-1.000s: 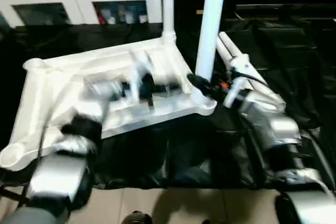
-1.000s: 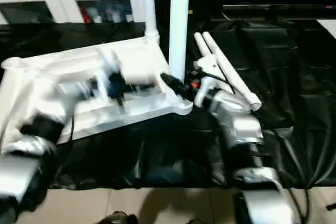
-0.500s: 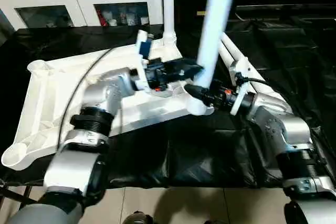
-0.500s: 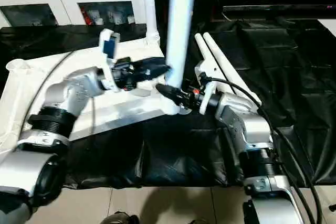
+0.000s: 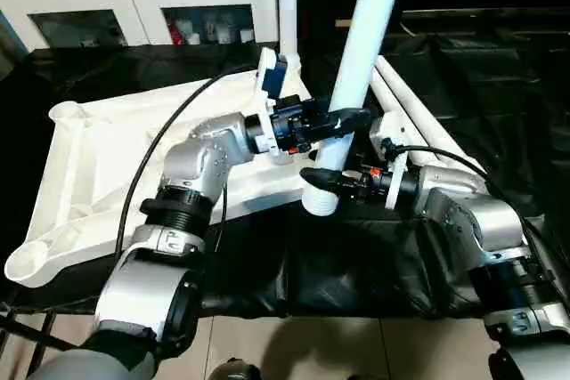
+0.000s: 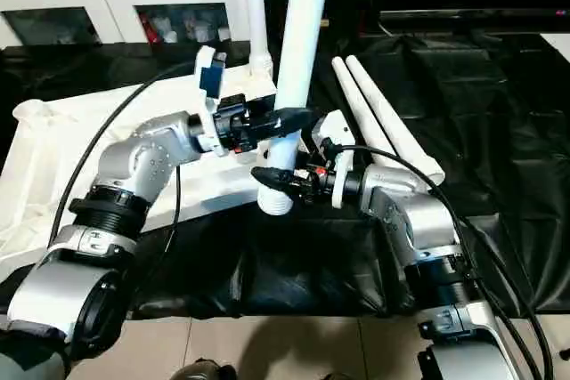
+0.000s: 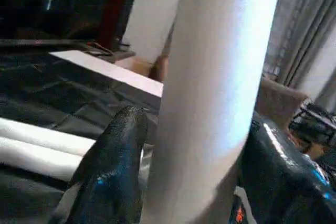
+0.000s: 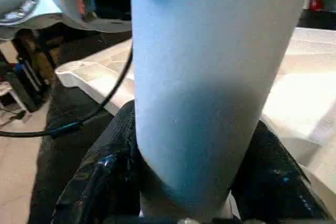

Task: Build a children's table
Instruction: Insert table leg to table base

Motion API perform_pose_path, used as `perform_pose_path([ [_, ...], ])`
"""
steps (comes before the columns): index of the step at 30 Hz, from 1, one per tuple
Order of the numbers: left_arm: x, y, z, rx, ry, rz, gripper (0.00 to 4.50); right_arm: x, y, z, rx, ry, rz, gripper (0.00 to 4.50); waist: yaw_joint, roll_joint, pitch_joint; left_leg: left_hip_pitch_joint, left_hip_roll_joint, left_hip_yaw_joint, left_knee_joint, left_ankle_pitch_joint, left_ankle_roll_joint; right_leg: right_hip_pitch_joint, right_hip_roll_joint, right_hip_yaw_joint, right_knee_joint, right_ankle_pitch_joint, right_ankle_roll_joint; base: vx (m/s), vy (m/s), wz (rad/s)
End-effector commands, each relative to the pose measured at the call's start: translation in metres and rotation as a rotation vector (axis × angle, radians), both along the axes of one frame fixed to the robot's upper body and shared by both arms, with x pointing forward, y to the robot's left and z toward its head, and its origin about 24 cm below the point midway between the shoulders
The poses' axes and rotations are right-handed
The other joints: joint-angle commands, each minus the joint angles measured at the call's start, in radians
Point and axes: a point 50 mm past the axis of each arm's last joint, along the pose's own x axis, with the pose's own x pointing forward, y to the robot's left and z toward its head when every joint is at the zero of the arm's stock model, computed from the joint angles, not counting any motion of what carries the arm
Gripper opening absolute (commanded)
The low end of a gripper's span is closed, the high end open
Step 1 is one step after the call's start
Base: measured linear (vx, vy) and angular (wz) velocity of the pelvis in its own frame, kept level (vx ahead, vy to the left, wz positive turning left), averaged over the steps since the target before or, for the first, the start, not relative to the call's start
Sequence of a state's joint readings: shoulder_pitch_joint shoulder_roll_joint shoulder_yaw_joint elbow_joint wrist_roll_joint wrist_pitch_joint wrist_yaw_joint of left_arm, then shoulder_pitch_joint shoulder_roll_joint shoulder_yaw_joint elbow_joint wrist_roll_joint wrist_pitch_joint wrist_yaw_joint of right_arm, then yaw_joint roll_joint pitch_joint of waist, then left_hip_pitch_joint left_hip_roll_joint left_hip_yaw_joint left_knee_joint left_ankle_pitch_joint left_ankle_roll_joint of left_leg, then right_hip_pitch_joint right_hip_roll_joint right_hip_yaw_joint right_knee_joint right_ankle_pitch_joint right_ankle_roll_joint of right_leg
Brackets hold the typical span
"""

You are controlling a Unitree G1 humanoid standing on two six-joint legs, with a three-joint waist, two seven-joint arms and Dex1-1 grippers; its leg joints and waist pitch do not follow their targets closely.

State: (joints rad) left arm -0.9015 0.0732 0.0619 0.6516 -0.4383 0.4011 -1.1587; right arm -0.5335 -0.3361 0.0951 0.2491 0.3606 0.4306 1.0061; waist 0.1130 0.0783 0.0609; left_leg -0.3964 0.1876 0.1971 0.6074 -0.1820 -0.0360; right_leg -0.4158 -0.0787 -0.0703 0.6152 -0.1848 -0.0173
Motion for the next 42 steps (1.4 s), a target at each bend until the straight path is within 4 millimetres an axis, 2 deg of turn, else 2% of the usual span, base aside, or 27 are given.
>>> perform_pose_path([
  [1,0.007,0.006,0.005,0.006,0.015,0.078,2.47,-0.003,0.003,0.005,0.002,-0.029,0.026,1.87,0.003,-0.007,-0.089,0.018,0.039,-0.025,-0.050,-0.075,0.102,0.070,-0.066,0.037,-0.059,-0.027,-0.262,0.000,0.000,0.00],
  [5,0.008,0.006,0.007,-0.010,0.046,0.109,2.11,-0.003,0.003,0.007,0.004,-0.031,0.021,1.87,0.003,-0.006,-0.091,0.016,0.037,-0.025,-0.048,-0.064,0.113,0.071,-0.065,0.036,-0.057,-0.007,-0.267,0.000,0.000,0.00],
  [6,0.009,0.006,0.007,-0.020,0.058,0.124,2.07,-0.003,0.002,0.008,0.004,-0.033,0.018,1.87,0.003,0.001,-0.092,0.016,0.037,-0.026,-0.046,-0.061,0.119,0.071,-0.065,0.036,-0.056,0.000,-0.268,0.000,0.000,0.00],
  [7,0.009,0.006,0.007,-0.020,0.058,0.124,2.02,-0.003,0.002,0.008,0.004,-0.033,0.018,1.87,0.003,-0.001,-0.092,0.017,0.037,-0.025,-0.046,-0.063,0.120,0.071,-0.065,0.035,-0.058,0.000,-0.268,0.000,0.000,0.00],
  [11,0.009,0.004,0.006,-0.011,0.070,0.150,1.96,-0.003,0.000,0.008,0.000,-0.035,0.008,1.87,0.004,0.000,-0.093,0.014,0.037,-0.027,-0.044,-0.057,0.124,0.071,-0.065,0.034,-0.056,-0.002,-0.267,0.000,0.000,0.00],
  [12,0.010,0.004,0.005,-0.007,0.079,0.176,1.94,-0.003,-0.001,0.009,-0.004,-0.037,0.001,1.87,0.003,0.004,-0.093,0.014,0.038,-0.028,-0.043,-0.059,0.124,0.070,-0.064,0.033,-0.057,-0.005,-0.265,0.000,0.000,0.00],
  [15,0.012,0.003,0.006,-0.006,0.093,0.219,1.93,-0.002,-0.002,0.009,-0.010,-0.039,-0.018,1.87,0.003,0.003,-0.094,0.013,0.038,-0.028,-0.043,-0.058,0.123,0.072,-0.065,0.033,-0.056,-0.010,-0.263,0.000,0.000,0.00],
  [16,0.014,0.002,0.006,-0.007,0.100,0.251,1.93,-0.001,-0.003,0.010,0.007,-0.018,-0.029,2.22,0.002,0.004,-0.093,0.013,0.038,-0.028,-0.043,-0.060,0.122,0.071,-0.064,0.033,-0.058,-0.016,-0.261,0.000,0.000,0.00],
  [17,0.014,0.002,0.007,-0.006,0.101,0.265,1.93,-0.001,-0.003,0.010,0.013,-0.007,-0.032,2.22,0.003,0.003,-0.093,0.013,0.037,-0.028,-0.043,-0.064,0.122,0.071,-0.064,0.032,-0.059,-0.026,-0.259,0.000,0.000,0.00],
  [19,0.015,0.002,0.007,-0.007,0.106,0.280,1.92,0.000,-0.004,0.010,0.012,0.002,-0.041,2.61,0.003,0.002,-0.093,0.013,0.036,-0.029,-0.043,-0.065,0.120,0.072,-0.064,0.032,-0.061,-0.040,-0.251,0.000,0.000,0.00],
  [22,0.017,0.002,0.008,-0.020,0.128,0.307,1.86,0.004,-0.006,0.011,0.030,0.051,-0.076,2.81,-0.001,0.001,-0.093,0.010,0.033,-0.029,-0.043,-0.063,0.118,0.072,-0.063,0.031,-0.063,-0.053,-0.243,0.000,0.000,0.00],
  [24,0.018,0.001,0.010,-0.033,0.150,0.319,1.86,0.007,-0.008,0.014,0.067,0.123,-0.076,3.05,-0.001,0.004,-0.093,0.013,0.034,-0.028,-0.042,-0.063,0.117,0.070,-0.062,0.031,-0.066,-0.067,-0.238,0.000,0.000,0.00],
  [27,0.018,0.001,0.010,-0.039,0.156,0.319,1.86,0.008,-0.009,0.015,0.079,0.157,-0.077,3.18,0.004,0.005,-0.097,0.014,0.036,-0.029,-0.040,-0.045,0.120,0.068,-0.061,0.031,-0.059,-0.035,-0.246,0.000,0.000,0.00],
  [29,0.018,0.000,0.011,-0.039,0.157,0.317,1.86,0.011,-0.011,0.015,0.082,0.212,-0.097,3.45,0.004,0.004,-0.097,0.014,0.036,-0.030,-0.040,-0.039,0.121,0.068,-0.061,0.031,-0.057,-0.024,-0.252,0.000,0.000,0.00],
  [30,0.017,0.000,0.011,-0.038,0.158,0.317,1.86,0.013,-0.013,0.014,0.081,0.238,-0.106,3.48,0.004,-0.001,-0.095,0.012,0.035,-0.028,-0.040,-0.042,0.121,0.068,-0.062,0.031,-0.059,-0.030,-0.253,0.000,0.000,0.00],
  [33,0.015,-0.002,0.011,-0.029,0.147,0.307,1.86,0.015,-0.013,0.015,0.104,0.305,-0.118,3.48,0.007,0.002,-0.095,0.014,0.037,-0.028,-0.040,-0.043,0.114,0.067,-0.063,0.032,-0.059,-0.048,-0.251,0.000,0.000,0.00],
  [39,0.011,-0.007,0.012,-0.002,0.113,0.270,1.86,0.016,-0.008,0.014,0.107,0.368,-0.093,3.48,0.009,-0.004,-0.096,0.012,0.036,-0.027,-0.040,-0.034,0.109,0.069,-0.065,0.033,-0.058,-0.044,-0.246,0.000,0.000,0.00],
  [42,0.010,-0.009,0.011,0.017,0.102,0.258,1.86,0.016,-0.005,0.013,0.083,0.378,-0.072,3.48,0.009,-0.004,-0.095,0.012,0.036,-0.027,-0.040,-0.034,0.108,0.068,-0.065,0.033,-0.059,-0.051,-0.240,0.000,0.000,0.00],
])
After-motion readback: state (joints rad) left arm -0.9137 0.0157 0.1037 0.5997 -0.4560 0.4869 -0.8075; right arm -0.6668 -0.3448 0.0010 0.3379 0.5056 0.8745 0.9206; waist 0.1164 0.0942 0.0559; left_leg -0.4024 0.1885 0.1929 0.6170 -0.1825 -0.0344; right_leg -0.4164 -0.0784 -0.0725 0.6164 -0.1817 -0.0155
